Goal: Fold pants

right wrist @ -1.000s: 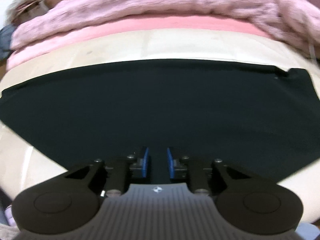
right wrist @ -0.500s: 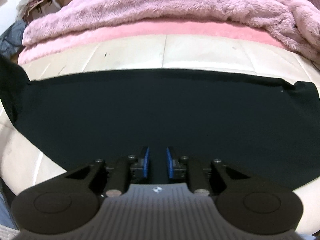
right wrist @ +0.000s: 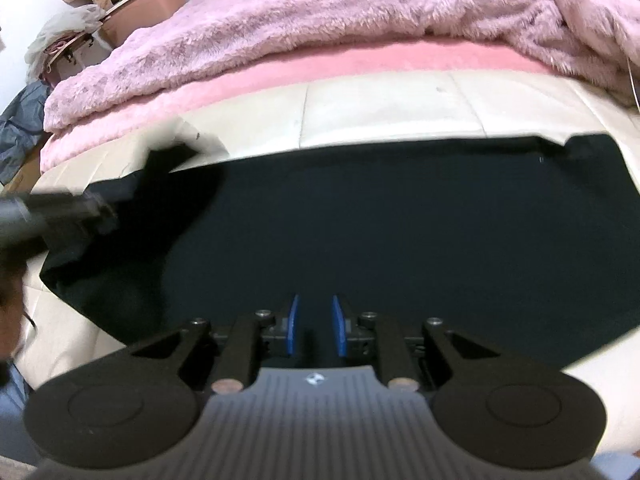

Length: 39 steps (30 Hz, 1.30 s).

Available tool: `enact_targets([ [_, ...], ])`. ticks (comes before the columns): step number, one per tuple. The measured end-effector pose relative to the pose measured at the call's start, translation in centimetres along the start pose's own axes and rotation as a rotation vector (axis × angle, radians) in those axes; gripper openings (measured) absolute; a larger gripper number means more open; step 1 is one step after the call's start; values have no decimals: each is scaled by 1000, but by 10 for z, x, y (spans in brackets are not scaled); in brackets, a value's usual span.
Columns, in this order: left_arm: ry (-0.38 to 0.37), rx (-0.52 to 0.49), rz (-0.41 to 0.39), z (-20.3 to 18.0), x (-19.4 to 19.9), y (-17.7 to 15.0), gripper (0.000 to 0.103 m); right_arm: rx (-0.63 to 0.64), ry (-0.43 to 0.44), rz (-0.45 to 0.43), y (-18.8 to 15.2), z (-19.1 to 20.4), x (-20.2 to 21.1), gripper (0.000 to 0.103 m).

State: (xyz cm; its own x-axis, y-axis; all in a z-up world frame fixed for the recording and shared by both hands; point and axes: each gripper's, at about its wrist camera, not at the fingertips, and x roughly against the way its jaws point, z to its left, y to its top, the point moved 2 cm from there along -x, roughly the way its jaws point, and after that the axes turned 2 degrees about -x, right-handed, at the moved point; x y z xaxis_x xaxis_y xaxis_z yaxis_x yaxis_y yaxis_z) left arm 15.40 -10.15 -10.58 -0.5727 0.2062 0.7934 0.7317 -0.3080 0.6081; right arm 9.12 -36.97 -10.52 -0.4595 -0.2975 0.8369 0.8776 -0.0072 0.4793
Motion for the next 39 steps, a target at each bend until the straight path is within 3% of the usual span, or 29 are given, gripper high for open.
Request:
enact_targets([
  [3, -81, -7, 65, -2, -7, -7, 6, -19, 15, 18, -7, -2, -3, 14],
  [6, -233, 84, 100, 7, -11, -11, 12, -23, 36, 32, -10, 2, -9, 14],
  [8, -332, 153, 103, 16, -12, -8, 22, -19, 50, 35, -9, 6, -12, 15],
  [10, -367, 198, 78, 26, -3, -8, 29, -14, 71, 31, -6, 11, -13, 16],
  [13, -325, 218, 40, 49, 10, -6, 32, -12, 121, 17, 1, 20, -13, 17],
  [17, -166, 274, 32, 92, 15, -13, 33, 14, 194, -3, 13, 39, -22, 17],
  [20, -110, 321, 37, 117, 17, -23, 32, 52, 207, 2, 22, 55, -39, 17],
  [23, -104, 335, 39, 125, 20, -29, 32, 75, 184, 25, 29, 62, -53, 17],
  [32, -101, 361, 80, 122, 6, -46, 32, 35, 232, 61, 41, 71, -84, 16],
  [33, -101, 363, 79, 122, 6, -46, 32, 32, 231, 66, 40, 71, -86, 12],
  [34, -103, 364, 77, 122, 7, -45, 32, 24, 237, 62, 40, 71, -87, 0],
  [39, -125, 376, 35, 123, 16, -35, 32, 20, 276, -20, 54, 82, -63, 0],
])
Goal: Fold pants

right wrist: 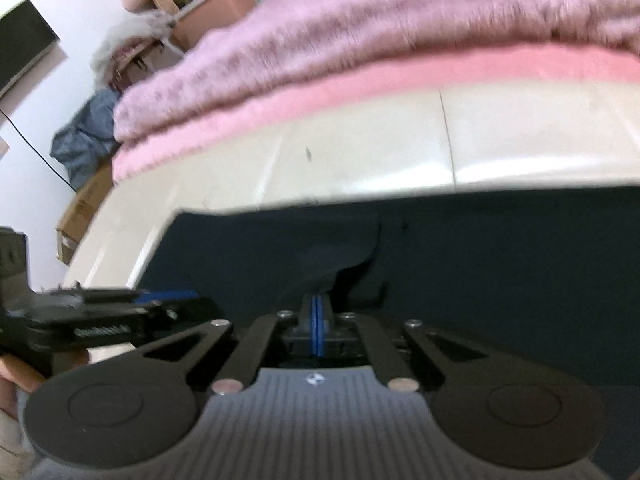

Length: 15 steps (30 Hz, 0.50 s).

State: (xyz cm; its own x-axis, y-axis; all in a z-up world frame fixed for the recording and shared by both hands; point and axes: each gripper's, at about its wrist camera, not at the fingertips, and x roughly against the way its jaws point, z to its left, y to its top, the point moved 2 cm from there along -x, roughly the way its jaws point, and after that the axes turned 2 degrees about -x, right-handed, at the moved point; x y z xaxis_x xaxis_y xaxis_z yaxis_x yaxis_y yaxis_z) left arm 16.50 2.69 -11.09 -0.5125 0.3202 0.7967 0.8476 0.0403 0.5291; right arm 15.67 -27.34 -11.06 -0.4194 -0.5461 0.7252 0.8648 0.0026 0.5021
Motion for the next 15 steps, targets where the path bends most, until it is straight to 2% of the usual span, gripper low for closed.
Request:
enact_targets([
  [3, -20, -18, -12, -8, 1, 4, 32, 19, -20, -39, 14, 7, 19, 0],
  [6, -1, -44, 30, -12, -11, 0, 32, 30, -94, 23, 9, -1, 9, 0],
  [8, 6, -44, 57, -12, -18, -5, 32, -7, -97, 69, -1, -10, -5, 0],
  [11, 22, -56, 54, -13, -18, -8, 32, -41, -100, 68, -10, -18, -12, 1],
  [13, 24, -51, 52, -11, -16, -7, 32, -57, -130, 43, -11, -21, -9, 7],
  [15, 23, -43, 53, -9, -14, -7, 32, -79, -114, 27, -11, -26, -3, 23],
])
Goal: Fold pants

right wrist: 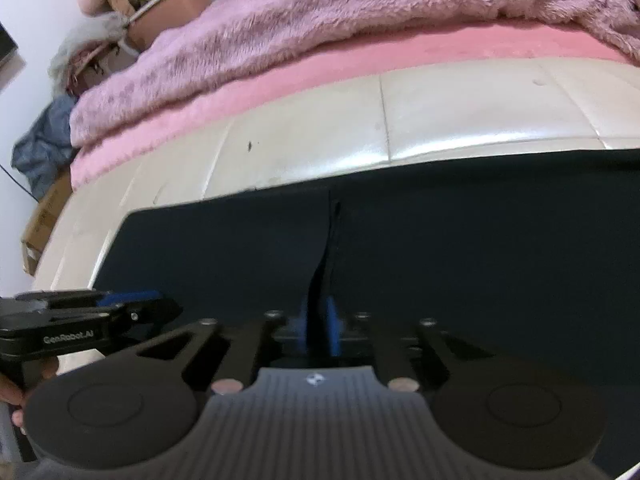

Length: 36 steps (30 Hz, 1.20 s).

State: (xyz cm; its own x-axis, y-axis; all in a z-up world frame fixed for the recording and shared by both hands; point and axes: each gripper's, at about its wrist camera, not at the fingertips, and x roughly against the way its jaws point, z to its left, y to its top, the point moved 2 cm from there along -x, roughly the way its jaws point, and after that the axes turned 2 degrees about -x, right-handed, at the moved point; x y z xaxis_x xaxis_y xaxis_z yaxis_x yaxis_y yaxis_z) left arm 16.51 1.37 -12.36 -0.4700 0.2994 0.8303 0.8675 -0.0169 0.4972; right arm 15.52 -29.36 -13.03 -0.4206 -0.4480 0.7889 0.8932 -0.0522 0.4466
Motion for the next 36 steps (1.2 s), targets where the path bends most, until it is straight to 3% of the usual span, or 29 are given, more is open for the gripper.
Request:
enact_targets([
  [1, 1, 1, 10, 2, -1, -1, 32, -25, 20, -2, 1, -4, 2, 35],
  [6, -9, 19, 19, 6, -4, -6, 32, -212, 115, 41, -4, -26, -13, 33],
  [10, -11, 30, 14, 7, -5, -7, 32, -383, 213, 46, -9, -37, -27, 19],
  [11, -9, 29, 13, 7, -5, -7, 32, -411, 221, 48, -10, -37, -31, 9],
  [14, -12, 35, 0, 6, 1, -7, 32, -469, 234, 38, -12, -40, -36, 1],
  [18, -17, 95, -94, 15, 28, -3, 32, -364, 230, 0, 3, -17, -17, 0],
  [24, 67, 187, -242, 46, 80, 5, 32, -117, 216, -71, 56, 38, 41, 0],
  [29, 81, 197, -279, 52, 95, 9, 32, -9, 197, -149, 101, 48, 115, 0],
  [36, 24, 152, -251, 27, 75, 20, 32, 13, 108, -211, 137, 9, 209, 0],
])
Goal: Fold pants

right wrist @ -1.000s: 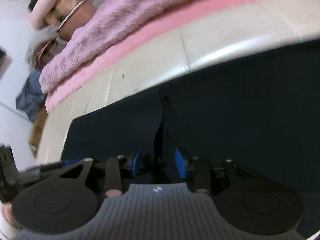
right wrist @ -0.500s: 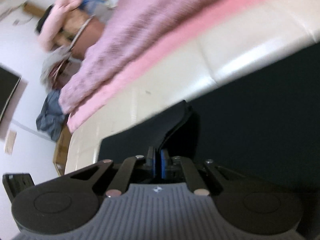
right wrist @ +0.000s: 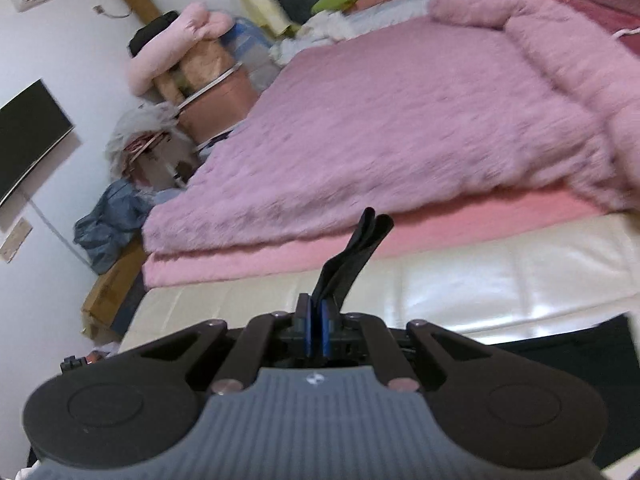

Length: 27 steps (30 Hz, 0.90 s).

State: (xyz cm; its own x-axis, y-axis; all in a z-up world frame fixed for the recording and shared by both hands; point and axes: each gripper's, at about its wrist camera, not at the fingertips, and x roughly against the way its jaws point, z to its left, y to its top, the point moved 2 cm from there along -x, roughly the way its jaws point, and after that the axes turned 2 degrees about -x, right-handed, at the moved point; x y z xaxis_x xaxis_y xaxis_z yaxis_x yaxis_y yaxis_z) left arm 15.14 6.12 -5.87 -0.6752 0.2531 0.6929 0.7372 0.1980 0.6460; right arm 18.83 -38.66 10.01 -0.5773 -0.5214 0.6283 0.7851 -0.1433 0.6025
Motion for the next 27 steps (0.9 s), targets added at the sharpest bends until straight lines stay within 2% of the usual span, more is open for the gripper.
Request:
enact_targets([
  [5, -44, -59, 51, -33, -25, -4, 32, -17, -139, -14, 10, -59, 52, 0],
  [10, -65, -128, 117, -65, -56, -12, 32, -123, -237, 2, -6, -145, 73, 0],
  [14, -72, -176, 171, -86, -78, -20, 32, -209, -312, 55, -38, -210, 56, 0],
  [20, -20, -254, 266, -102, -104, -38, 26, -253, -417, 133, -84, -269, 22, 0],
  [24, 5, -255, 285, -100, -110, -44, 26, -266, -450, 160, -98, -287, 10, 0],
  [27, 11, -252, 291, -99, -111, -44, 23, -238, -467, 169, -96, -283, 1, 0],
])
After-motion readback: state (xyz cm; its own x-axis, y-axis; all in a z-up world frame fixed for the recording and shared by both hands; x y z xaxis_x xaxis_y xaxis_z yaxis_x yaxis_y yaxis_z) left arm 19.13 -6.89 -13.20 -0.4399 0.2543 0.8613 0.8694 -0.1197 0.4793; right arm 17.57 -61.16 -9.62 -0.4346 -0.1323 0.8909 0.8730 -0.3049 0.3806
